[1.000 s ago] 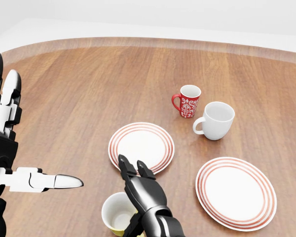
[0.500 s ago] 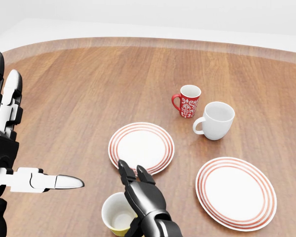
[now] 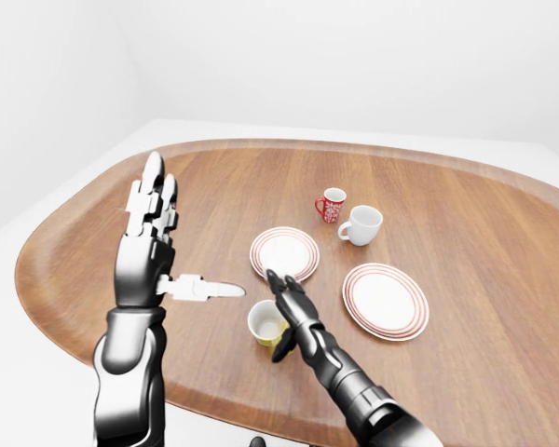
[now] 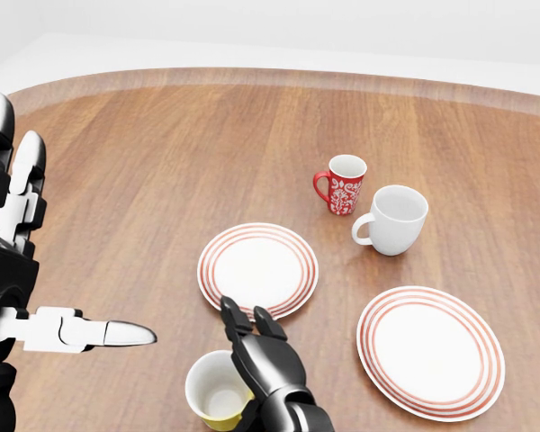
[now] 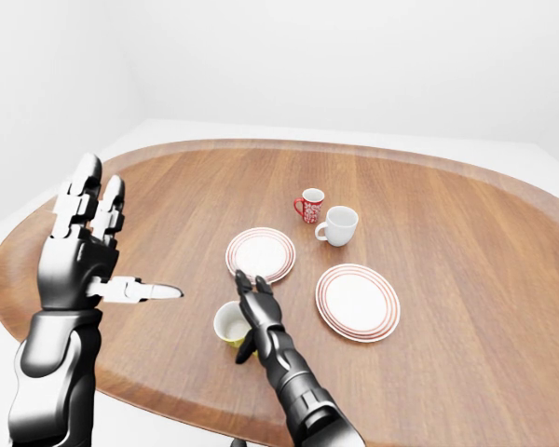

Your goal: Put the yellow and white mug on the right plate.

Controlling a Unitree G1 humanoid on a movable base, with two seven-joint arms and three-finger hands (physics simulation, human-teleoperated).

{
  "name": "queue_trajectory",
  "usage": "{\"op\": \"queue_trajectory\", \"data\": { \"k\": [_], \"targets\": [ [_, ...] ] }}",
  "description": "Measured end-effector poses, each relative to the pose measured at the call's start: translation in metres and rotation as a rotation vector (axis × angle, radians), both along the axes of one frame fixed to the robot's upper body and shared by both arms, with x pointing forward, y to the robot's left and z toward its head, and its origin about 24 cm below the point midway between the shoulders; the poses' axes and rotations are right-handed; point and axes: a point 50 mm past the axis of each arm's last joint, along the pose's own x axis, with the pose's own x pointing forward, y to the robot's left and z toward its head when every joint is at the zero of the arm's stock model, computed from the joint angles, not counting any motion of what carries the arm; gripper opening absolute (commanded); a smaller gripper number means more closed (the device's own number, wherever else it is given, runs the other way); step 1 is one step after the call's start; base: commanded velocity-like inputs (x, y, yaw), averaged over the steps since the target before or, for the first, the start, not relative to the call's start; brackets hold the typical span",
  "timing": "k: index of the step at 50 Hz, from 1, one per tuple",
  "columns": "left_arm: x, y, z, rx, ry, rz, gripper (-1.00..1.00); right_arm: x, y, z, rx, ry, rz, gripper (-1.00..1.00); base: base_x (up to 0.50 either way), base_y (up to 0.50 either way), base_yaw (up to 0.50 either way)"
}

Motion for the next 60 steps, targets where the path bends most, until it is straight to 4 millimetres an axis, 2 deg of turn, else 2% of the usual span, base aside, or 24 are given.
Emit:
{"op": "queue_trajectory", "data": {
  "k": [17, 18, 19, 20, 43, 52, 60],
  "targets": [
    [0.0, -0.001, -0.001, 0.002, 0.004, -0.001, 1.0, -0.001, -0.003, -0.005, -0.012, 0.017, -0.015, 1.0, 0.0, 0.0, 0.0],
    [0.0, -0.001, -0.001, 0.002, 0.004, -0.001, 1.0, -0.001, -0.003, -0.005, -0.012, 0.018, -0.016, 0.68, 0.0, 0.0, 0.0],
    [0.0, -0.001, -0.001, 0.002, 0.005, -0.001, 1.0, 0.0, -0.003, -0.005, -0.009, 0.023, -0.014, -0.51, 0.0, 0.0, 0.0],
    [0.0, -0.001, -0.001, 0.002, 0.006, -0.001, 1.0, 0.0, -0.003, -0.005, -0.009, 0.022, -0.014, -1.0, 0.0, 0.0, 0.0],
    [0.0, -0.001, -0.003, 0.003, 0.012, -0.004, 1.0, -0.001, -0.008, -0.01, 0.004, 0.048, -0.045, -1.0, 0.0, 0.0, 0.0],
    [0.001, -0.002, -0.004, 0.002, 0.018, -0.004, 1.0, 0.007, -0.014, 0.001, 0.04, 0.038, -0.06, -1.0, 0.0, 0.0, 0.0],
    [0.001, -0.002, -0.005, 0.002, 0.023, -0.004, 1.0, 0.018, -0.026, 0.022, 0.056, 0.03, -0.077, -1.0, 0.0, 0.0, 0.0]
  ]
}}
